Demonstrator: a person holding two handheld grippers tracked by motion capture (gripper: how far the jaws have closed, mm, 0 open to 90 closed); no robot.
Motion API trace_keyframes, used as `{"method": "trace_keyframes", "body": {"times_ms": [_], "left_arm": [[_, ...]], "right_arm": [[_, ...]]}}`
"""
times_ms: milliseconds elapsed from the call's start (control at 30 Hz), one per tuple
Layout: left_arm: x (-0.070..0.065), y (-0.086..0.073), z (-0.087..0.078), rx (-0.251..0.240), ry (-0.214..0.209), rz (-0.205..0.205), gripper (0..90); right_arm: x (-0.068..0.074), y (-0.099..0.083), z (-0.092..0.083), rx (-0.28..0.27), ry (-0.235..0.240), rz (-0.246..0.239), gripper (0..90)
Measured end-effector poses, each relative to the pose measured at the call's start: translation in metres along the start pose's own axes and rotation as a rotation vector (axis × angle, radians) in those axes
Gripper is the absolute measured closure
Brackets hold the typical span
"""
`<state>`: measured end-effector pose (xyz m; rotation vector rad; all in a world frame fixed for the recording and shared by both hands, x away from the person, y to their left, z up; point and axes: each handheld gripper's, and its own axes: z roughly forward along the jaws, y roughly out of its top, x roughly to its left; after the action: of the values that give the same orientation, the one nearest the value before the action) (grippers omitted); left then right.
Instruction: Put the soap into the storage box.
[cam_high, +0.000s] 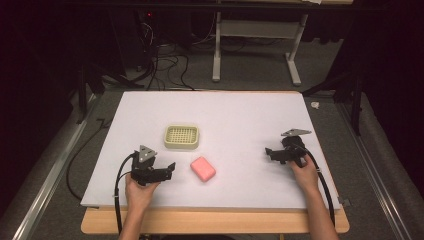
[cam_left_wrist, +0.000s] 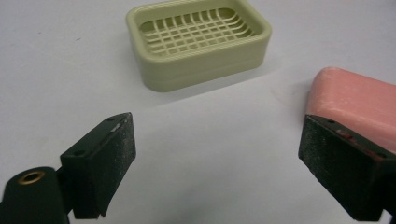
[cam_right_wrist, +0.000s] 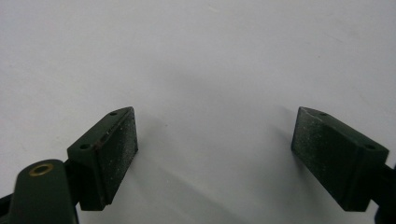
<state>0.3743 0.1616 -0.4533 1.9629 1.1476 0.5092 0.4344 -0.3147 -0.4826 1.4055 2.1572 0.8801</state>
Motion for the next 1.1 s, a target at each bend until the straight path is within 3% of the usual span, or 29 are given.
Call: {"method": "trace_keyframes", "body": {"times_ms": [667, 1100], "left_arm": [[-0.043, 0.007, 0.014, -0.007, -0.127, 0.08, 11.2], [-0.063, 0.009, 0.027, 0.022, -0.165, 0.127, 10.5]], "right_arm": [[0.0, 0.0, 0.0, 0.0, 0.0, -0.001, 15.0], [0.0, 0.0, 0.0, 0.0, 0.0, -0.001, 15.0]]}}
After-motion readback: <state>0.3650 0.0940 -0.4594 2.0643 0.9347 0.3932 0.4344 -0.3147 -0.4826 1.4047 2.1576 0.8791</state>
